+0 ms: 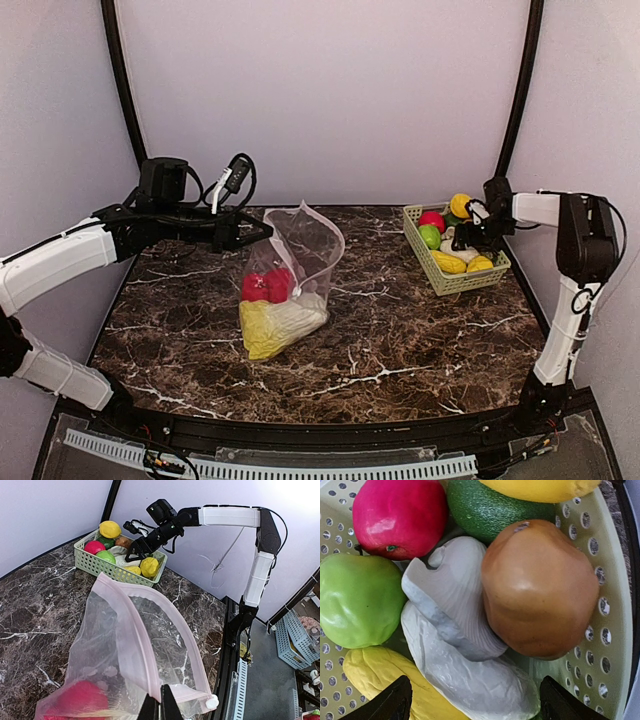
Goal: Place the food in the zip-top bag and seal the zipper
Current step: Adjust the bin at the corner of the board.
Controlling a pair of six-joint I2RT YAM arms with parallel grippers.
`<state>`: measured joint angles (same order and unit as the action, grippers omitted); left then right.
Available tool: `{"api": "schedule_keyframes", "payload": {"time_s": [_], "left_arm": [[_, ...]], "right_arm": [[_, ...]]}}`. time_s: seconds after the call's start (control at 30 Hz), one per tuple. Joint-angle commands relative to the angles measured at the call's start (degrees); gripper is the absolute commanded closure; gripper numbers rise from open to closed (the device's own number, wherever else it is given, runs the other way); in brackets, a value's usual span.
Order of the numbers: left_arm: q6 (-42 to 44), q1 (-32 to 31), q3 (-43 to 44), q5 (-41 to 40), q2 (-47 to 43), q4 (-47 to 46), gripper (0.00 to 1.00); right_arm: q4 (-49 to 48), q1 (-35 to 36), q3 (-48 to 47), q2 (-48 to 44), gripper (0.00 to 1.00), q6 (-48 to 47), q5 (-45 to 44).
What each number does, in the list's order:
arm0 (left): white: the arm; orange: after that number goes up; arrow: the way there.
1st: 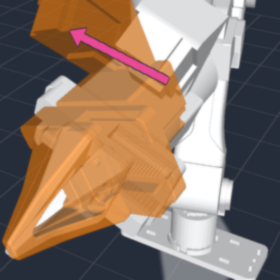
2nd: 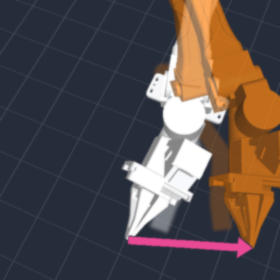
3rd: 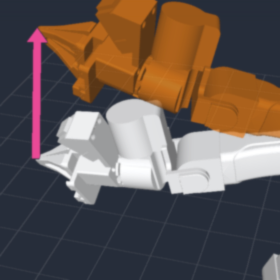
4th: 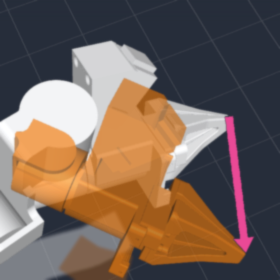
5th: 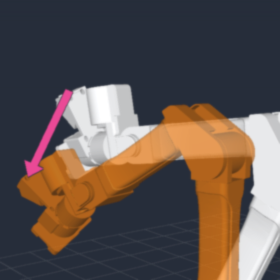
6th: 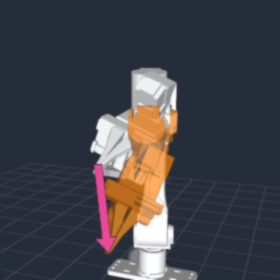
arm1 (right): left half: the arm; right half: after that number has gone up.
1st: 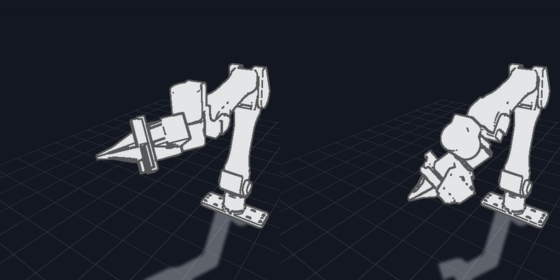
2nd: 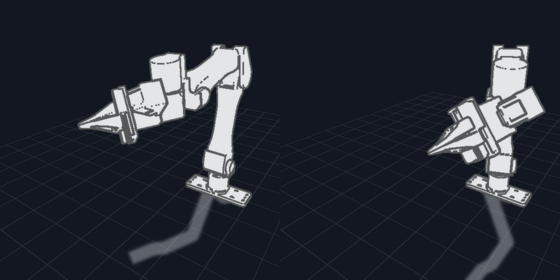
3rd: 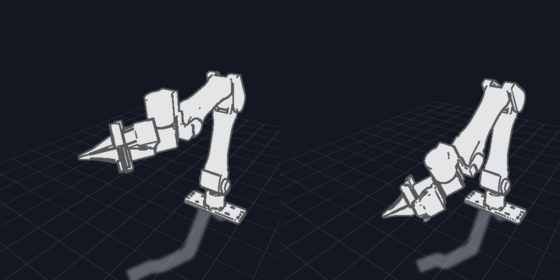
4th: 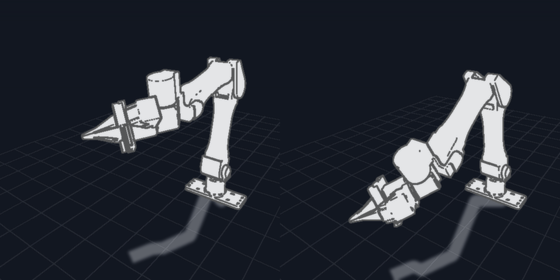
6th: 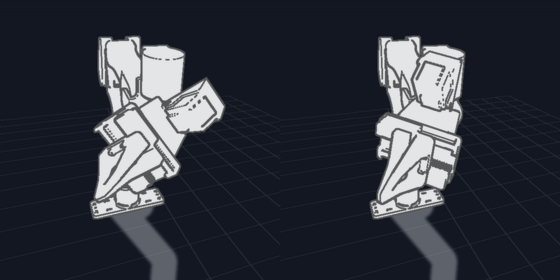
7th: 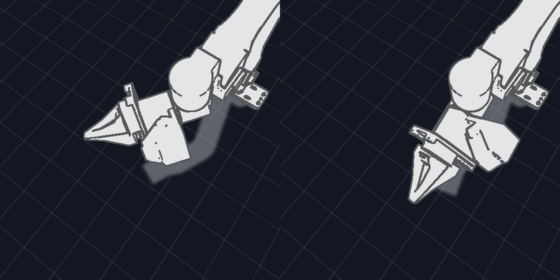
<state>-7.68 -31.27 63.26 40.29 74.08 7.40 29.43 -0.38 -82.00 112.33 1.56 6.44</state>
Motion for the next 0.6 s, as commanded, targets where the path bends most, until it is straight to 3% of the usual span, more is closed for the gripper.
{"api": "schedule_keyframes", "payload": {"time_s": [0.0,0.17,0.57], "left_arm": [[0.29,0.33,-0.09,1.00,-0.07,1.00,0.99],[0.06,0.33,-0.02,1.24,-0.39,0.88,0.99],[-0.66,0.30,-0.11,1.62,-1.59,0.31,0.99]], "right_arm": [[-1.92,-0.85,-1.14,1.90,0.14,-4.85,7.37],[-0.83,-0.01,0.15,1.92,0.20,-3.89,11.12],[1.12,8.59,9.93,-9.69,0.22,6.20,6.26]]}}
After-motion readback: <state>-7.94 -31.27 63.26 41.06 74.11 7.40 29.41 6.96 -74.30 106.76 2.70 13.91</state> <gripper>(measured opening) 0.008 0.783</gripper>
